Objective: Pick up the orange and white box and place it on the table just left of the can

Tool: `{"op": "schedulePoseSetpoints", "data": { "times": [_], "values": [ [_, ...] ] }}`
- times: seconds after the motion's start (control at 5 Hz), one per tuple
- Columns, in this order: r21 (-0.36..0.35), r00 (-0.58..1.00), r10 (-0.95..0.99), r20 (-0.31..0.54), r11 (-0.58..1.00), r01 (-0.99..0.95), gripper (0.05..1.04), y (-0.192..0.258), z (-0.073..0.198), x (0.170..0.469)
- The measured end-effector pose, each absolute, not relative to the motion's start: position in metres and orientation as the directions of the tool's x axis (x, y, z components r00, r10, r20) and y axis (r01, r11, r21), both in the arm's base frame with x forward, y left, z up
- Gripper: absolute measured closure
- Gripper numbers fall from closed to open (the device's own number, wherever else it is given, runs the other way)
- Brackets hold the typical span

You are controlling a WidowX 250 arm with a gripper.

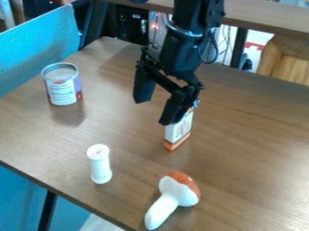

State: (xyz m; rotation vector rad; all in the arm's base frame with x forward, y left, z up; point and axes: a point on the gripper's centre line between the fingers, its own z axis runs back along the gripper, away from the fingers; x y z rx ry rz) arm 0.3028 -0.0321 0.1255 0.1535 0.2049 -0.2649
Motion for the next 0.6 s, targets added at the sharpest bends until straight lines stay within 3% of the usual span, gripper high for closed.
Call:
{"op": "schedulePoseSetpoints", "data": {
  "times": [0.2, 0.6],
  "values": [
    [0.118, 0.937, -0.243, -0.253, 0.953, 0.279, 0.083, -0.032, 0.115, 0.302],
    [0.13, 0.947, -0.259, -0.189, 0.95, 0.285, 0.083, -0.024, 0.12, 0.319]
  ]
}}
